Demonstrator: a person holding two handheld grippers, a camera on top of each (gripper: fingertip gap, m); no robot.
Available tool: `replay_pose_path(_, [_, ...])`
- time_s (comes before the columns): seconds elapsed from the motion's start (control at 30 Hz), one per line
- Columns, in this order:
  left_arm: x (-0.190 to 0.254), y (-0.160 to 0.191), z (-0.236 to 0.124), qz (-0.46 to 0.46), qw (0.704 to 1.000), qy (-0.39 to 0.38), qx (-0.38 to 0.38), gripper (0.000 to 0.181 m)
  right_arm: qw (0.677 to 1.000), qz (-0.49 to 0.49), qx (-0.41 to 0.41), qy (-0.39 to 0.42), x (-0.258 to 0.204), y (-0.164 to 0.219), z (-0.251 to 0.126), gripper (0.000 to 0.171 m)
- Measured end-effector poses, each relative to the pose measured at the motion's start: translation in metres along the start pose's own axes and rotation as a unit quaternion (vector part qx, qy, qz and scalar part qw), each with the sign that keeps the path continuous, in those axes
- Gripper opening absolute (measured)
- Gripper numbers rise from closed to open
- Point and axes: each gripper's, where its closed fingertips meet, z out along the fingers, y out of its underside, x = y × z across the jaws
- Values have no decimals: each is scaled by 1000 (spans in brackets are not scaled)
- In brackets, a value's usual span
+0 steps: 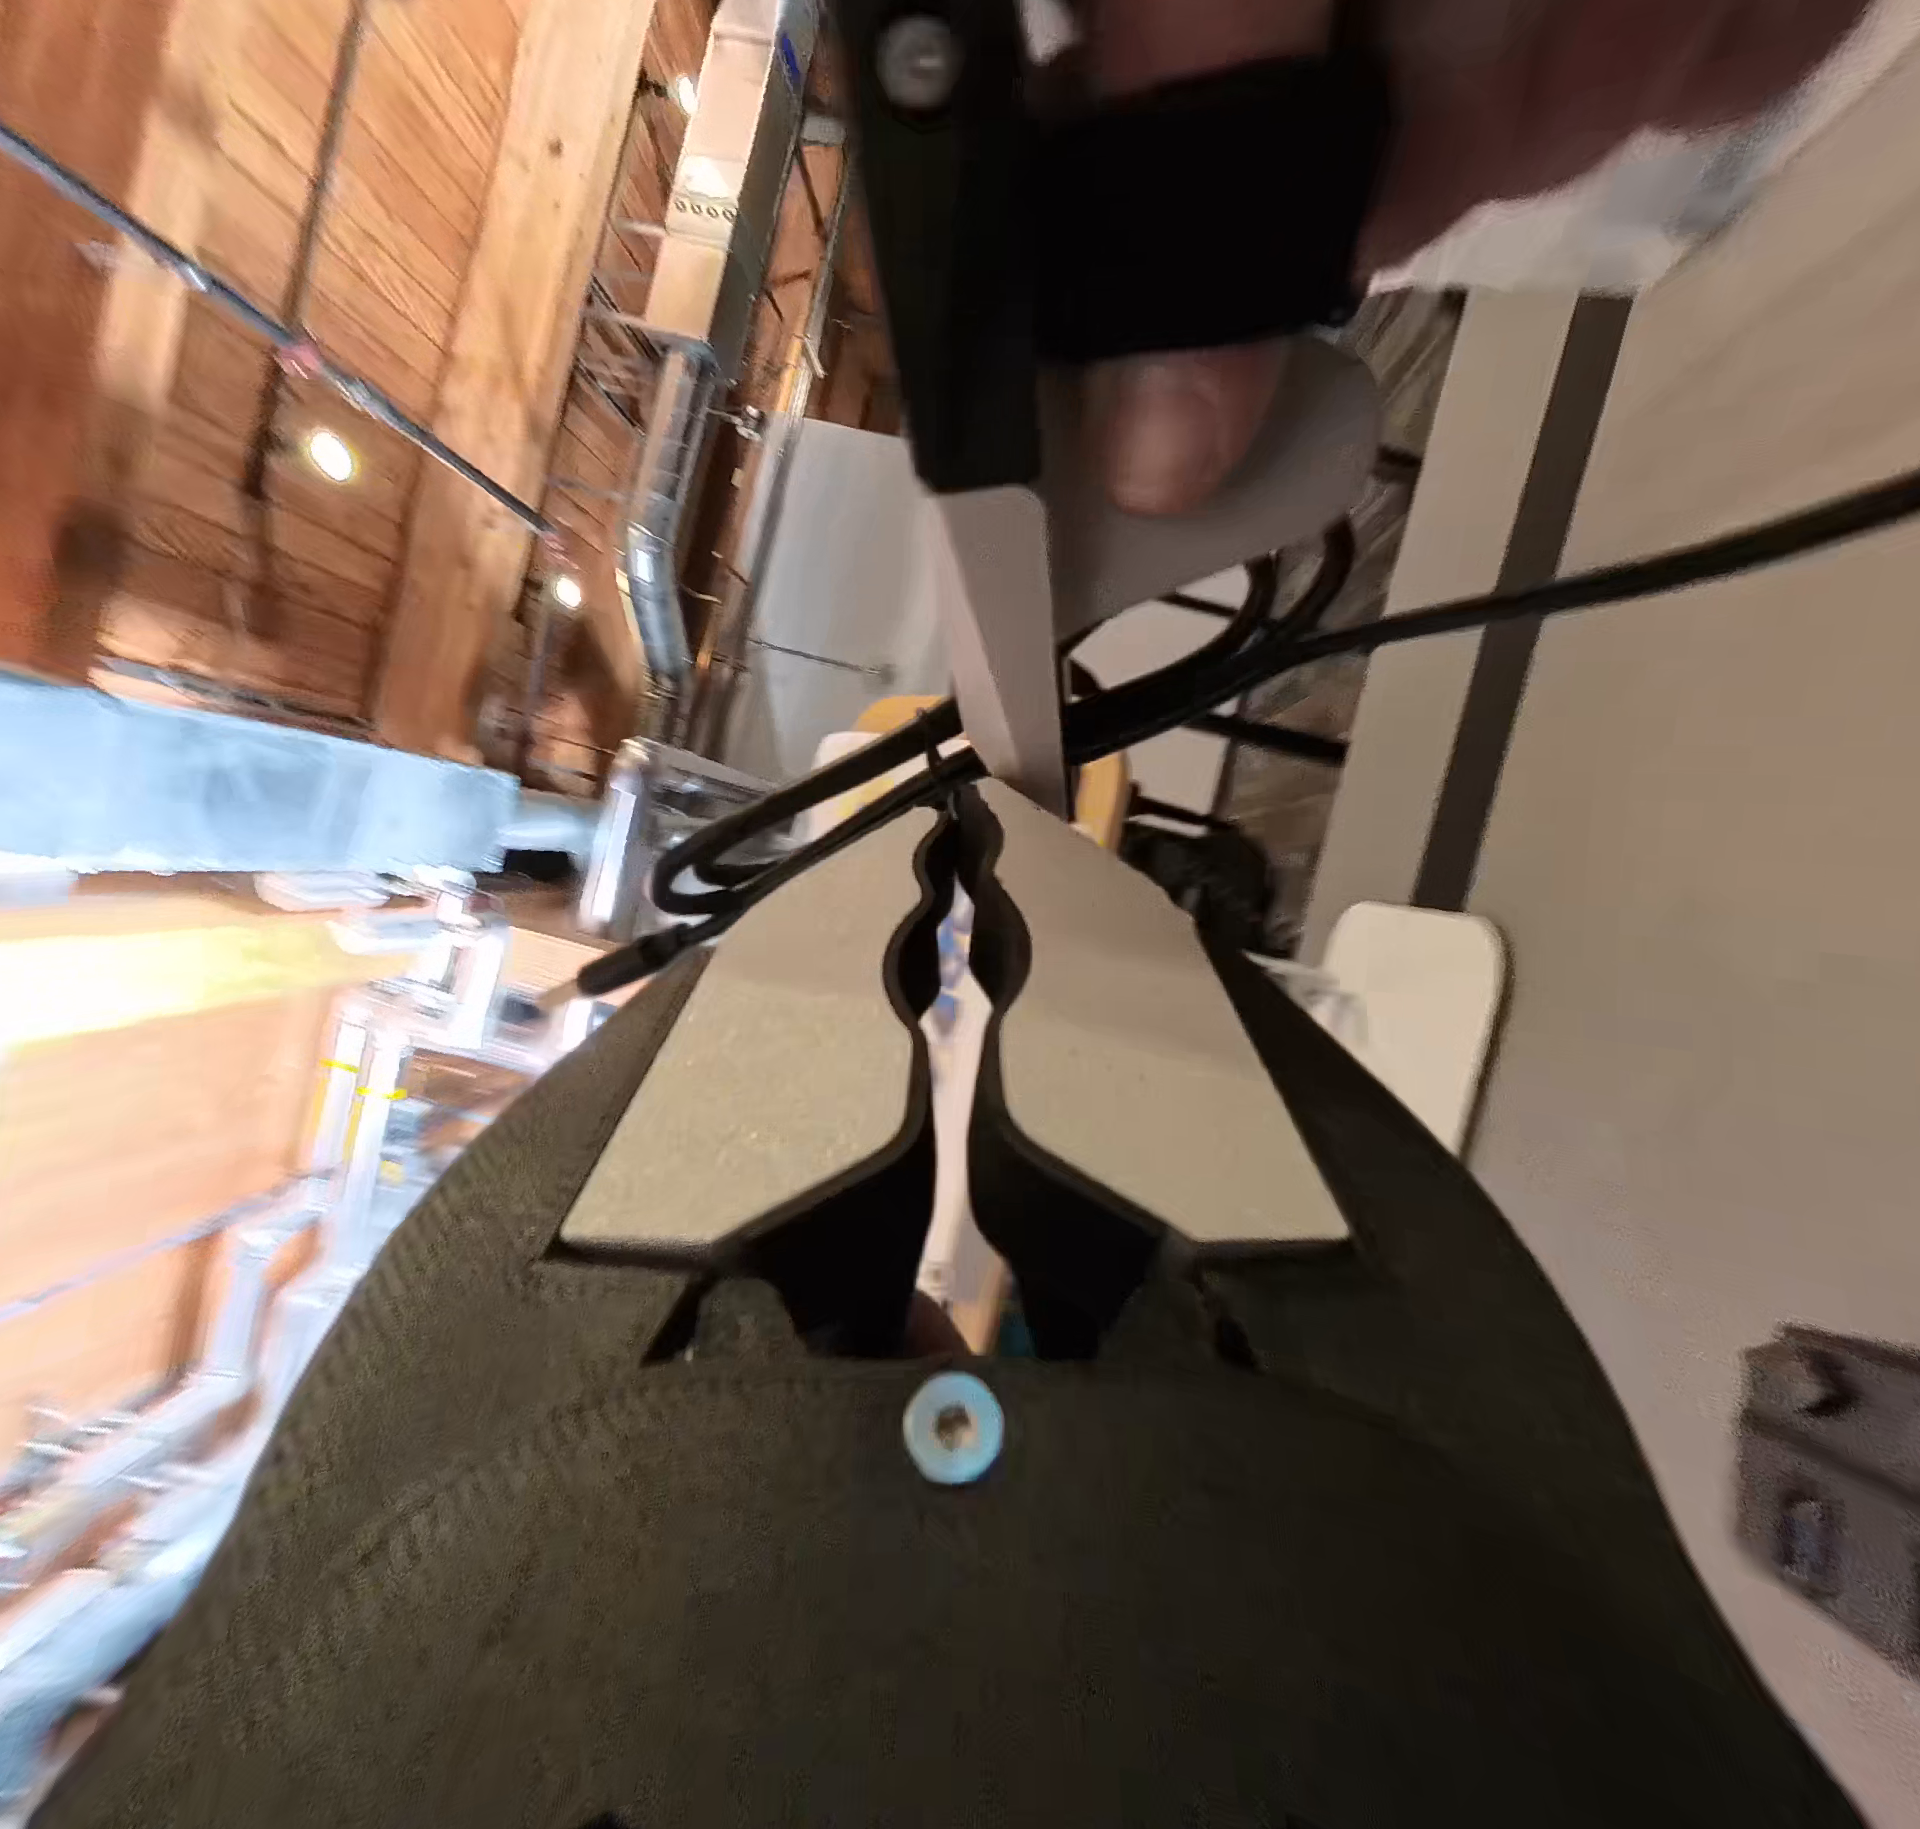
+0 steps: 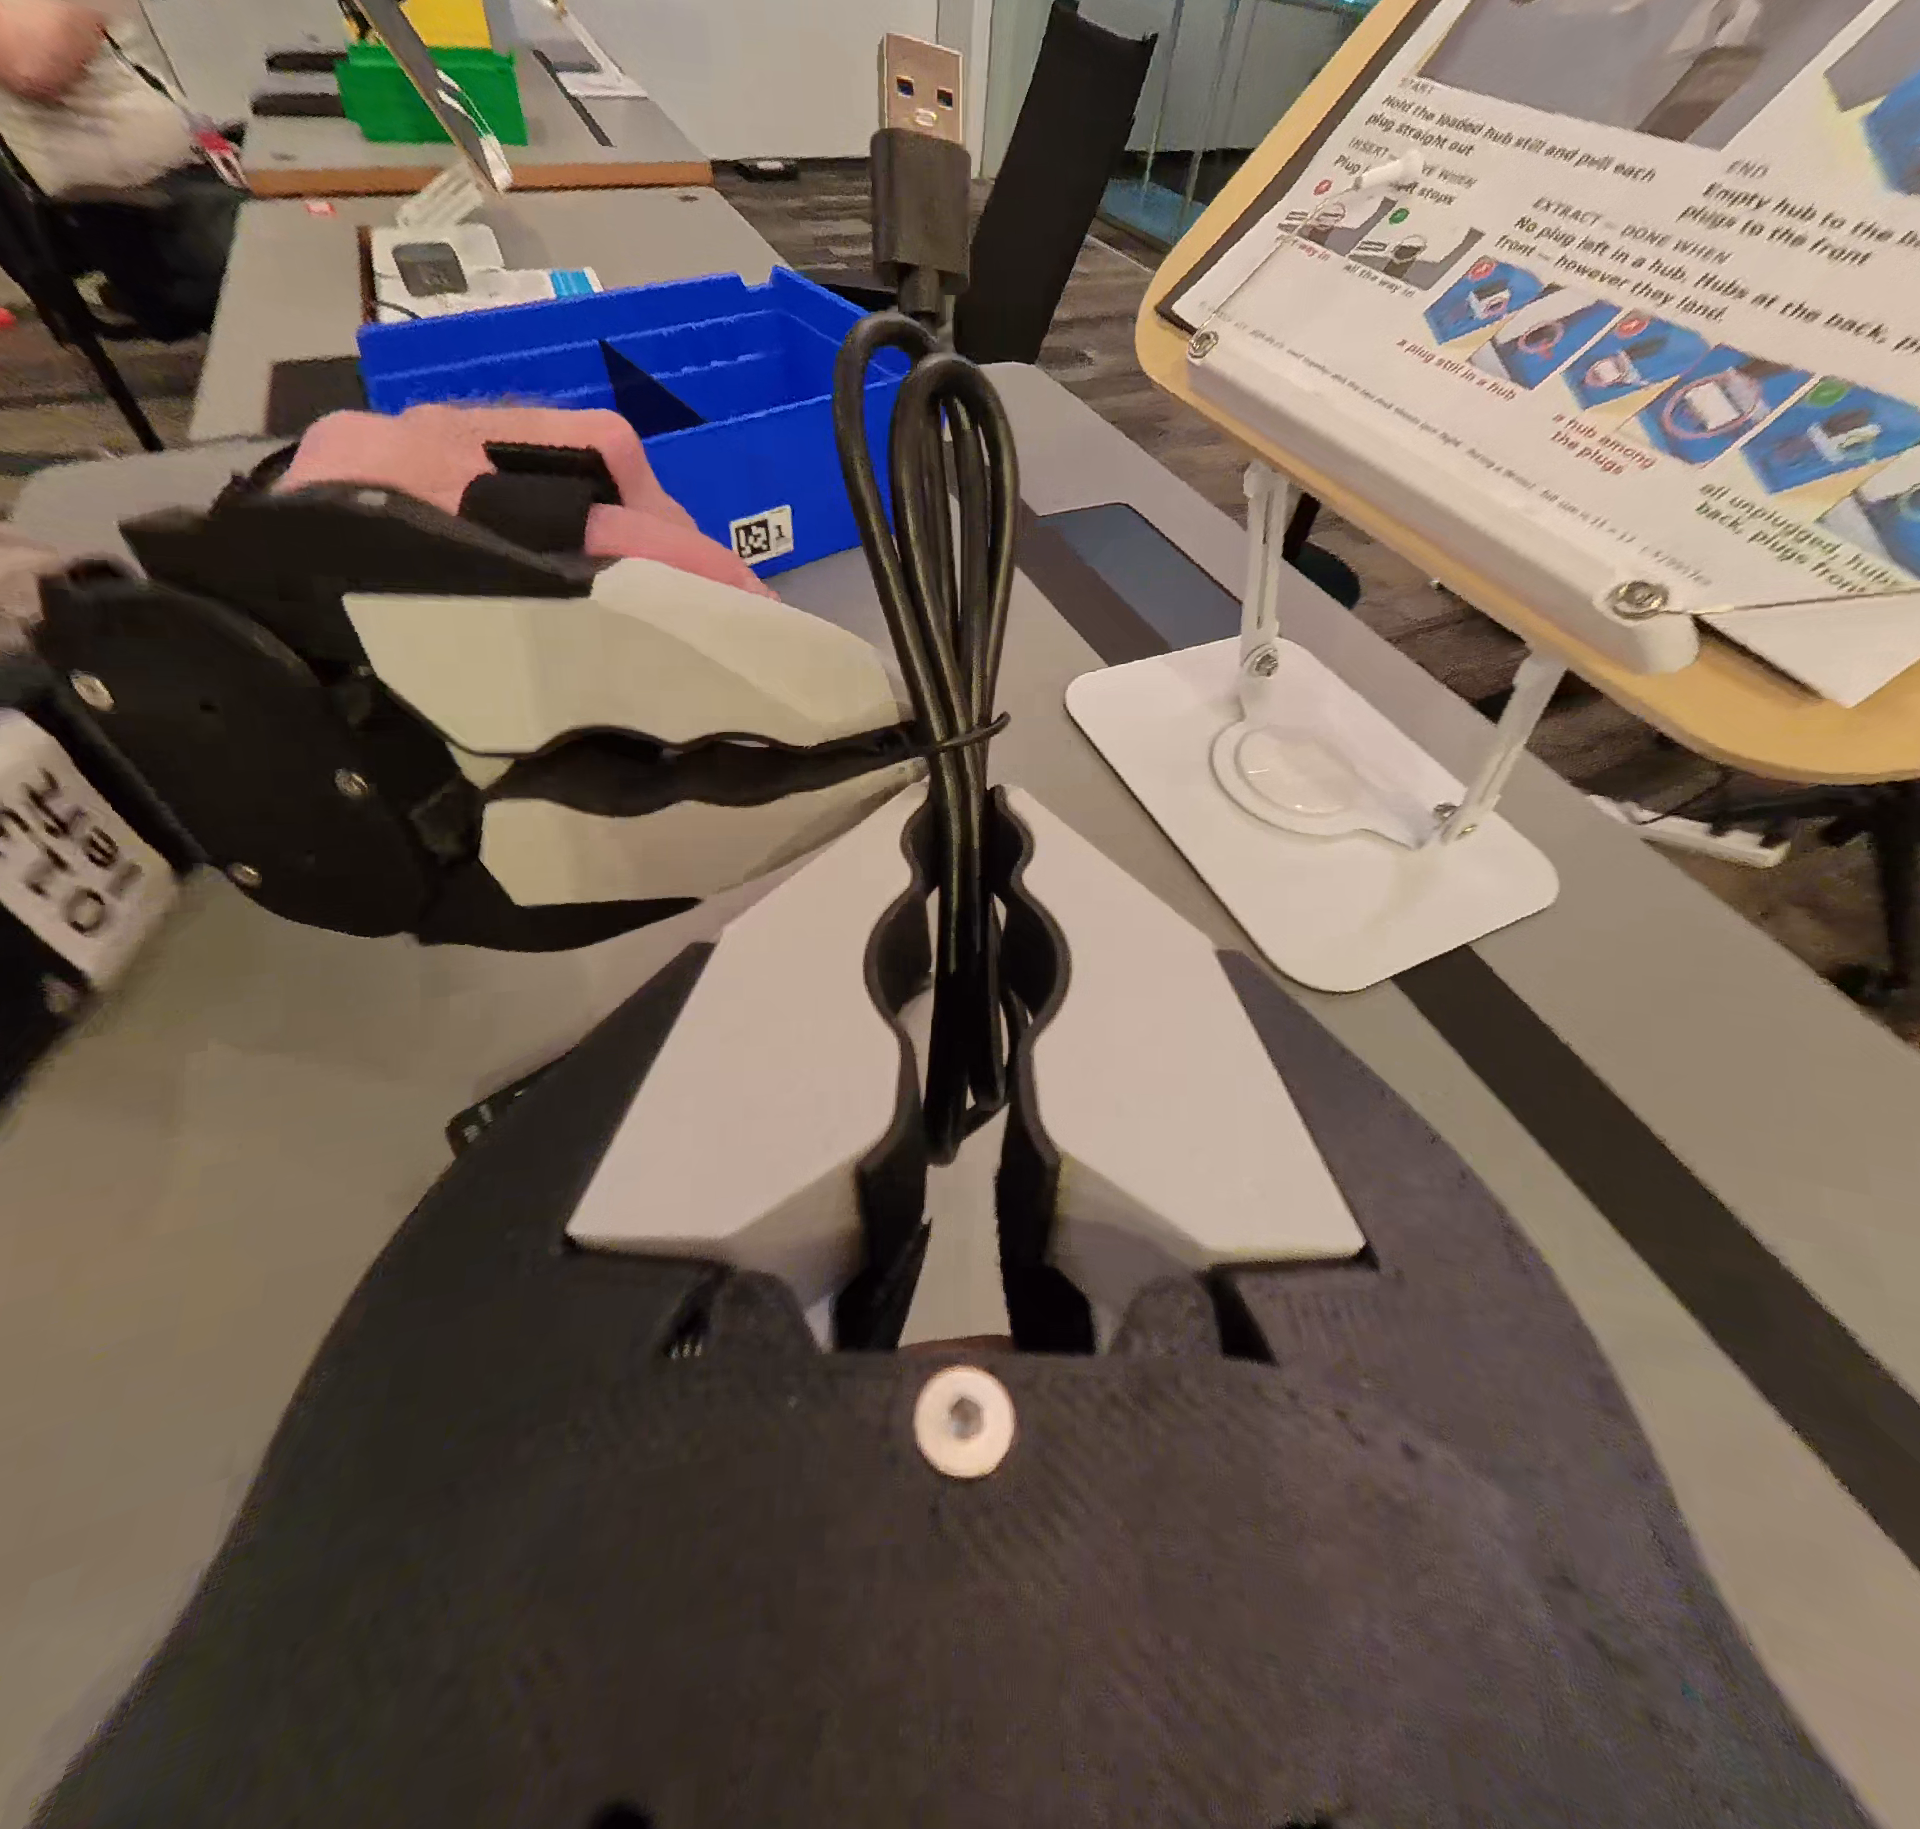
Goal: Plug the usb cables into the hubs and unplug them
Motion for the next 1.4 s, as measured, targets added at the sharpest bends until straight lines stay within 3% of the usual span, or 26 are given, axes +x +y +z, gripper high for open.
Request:
replay_pose_path(0.13, [-2,2,3,119,992,-41,17,0,994,91,25,-49,-1,-1,-2,3])
replay_pose_path(0.27, [-1,6,6,121,992,-27,23,0,996,73,26,-40,0,1,1,3])
replay_pose_path(0.37, [-5,8,6,51,998,-15,19,2,998,41,27,-28,0,-1,0,3])
replay_pose_path(0.47, [-5,11,3,-41,999,20,16,19,1000,-14,19,-4,3,-1,-1,3])
replay_pose_path(0.6, [-2,17,-8,-193,977,89,23,28,997,-72,16,16,2,-5,-2,3])
replay_pose_path(0.7, [0,12,-18,-389,900,191,53,38,992,-121,16,31,1,-7,-5,3])
replay_pose_path(0.8, [-6,7,-22,-571,767,283,77,56,982,-181,15,48,-1,-10,-6,3])
replay_pose_path(0.9, [-15,0,-21,-675,651,334,100,65,975,-216,13,53,-6,-10,-5,3])
replay_pose_path(0.97, [-18,-6,-21,-704,604,355,113,62,973,-224,13,54,-7,-10,-4,3])
replay_pose_path(1.17, [-10,-11,-16,-717,581,367,114,29,970,-235,10,57,-8,-10,-4,3])
replay_pose_path(1.4, [-9,-14,-17,-715,578,373,123,18,970,-234,14,55,-8,-11,-5,3])
